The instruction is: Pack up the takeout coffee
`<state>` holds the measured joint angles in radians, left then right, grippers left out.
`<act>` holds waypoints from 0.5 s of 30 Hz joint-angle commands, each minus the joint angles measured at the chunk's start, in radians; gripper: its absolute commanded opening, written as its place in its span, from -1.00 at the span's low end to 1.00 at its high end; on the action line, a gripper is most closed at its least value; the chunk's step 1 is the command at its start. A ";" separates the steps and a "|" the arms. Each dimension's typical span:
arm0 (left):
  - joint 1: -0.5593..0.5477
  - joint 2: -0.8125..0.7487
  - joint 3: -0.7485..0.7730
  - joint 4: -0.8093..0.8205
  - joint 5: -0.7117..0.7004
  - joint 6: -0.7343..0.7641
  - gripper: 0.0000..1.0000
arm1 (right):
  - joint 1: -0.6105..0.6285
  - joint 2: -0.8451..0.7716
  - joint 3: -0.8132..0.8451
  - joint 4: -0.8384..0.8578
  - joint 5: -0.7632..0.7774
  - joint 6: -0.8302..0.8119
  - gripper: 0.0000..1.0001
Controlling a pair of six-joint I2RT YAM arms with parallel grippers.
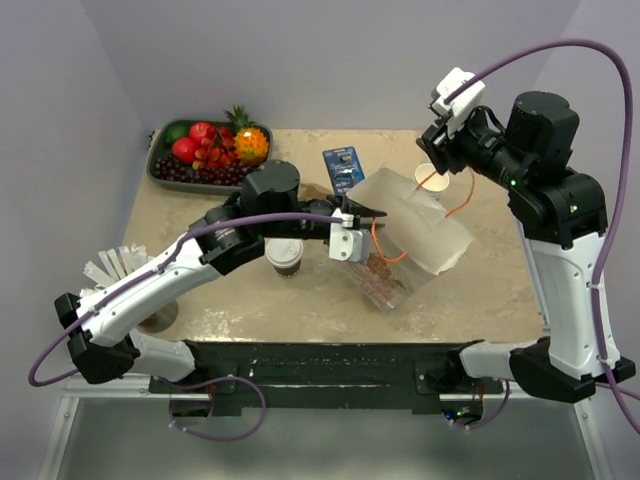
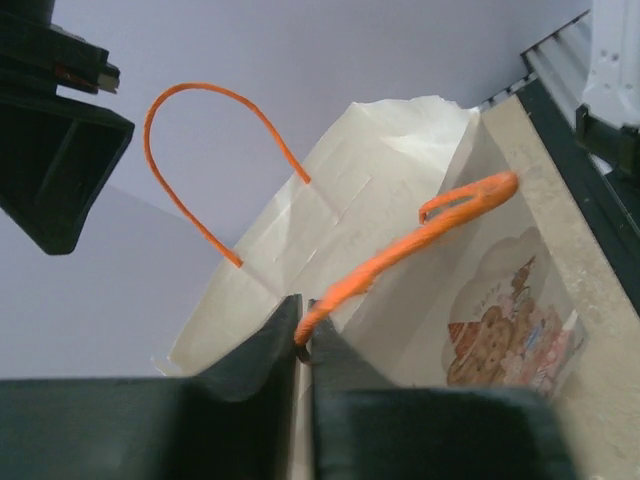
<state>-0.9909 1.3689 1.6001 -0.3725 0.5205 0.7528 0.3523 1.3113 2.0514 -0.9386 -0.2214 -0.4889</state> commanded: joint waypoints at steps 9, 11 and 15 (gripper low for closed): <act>0.000 -0.119 -0.338 0.104 -0.161 -0.046 0.99 | -0.004 -0.020 -0.174 0.055 0.059 0.013 0.20; 0.000 -0.131 -0.335 0.103 -0.165 -0.043 0.99 | -0.007 -0.018 -0.184 0.031 0.050 0.024 0.29; 0.000 -0.163 -0.345 0.099 -0.168 -0.027 0.99 | -0.018 -0.021 -0.241 -0.055 -0.044 0.062 0.42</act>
<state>-0.9905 1.2633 1.2186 -0.3153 0.3687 0.7330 0.3454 1.3140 1.8572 -0.9298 -0.1875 -0.4664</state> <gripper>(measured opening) 0.991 0.680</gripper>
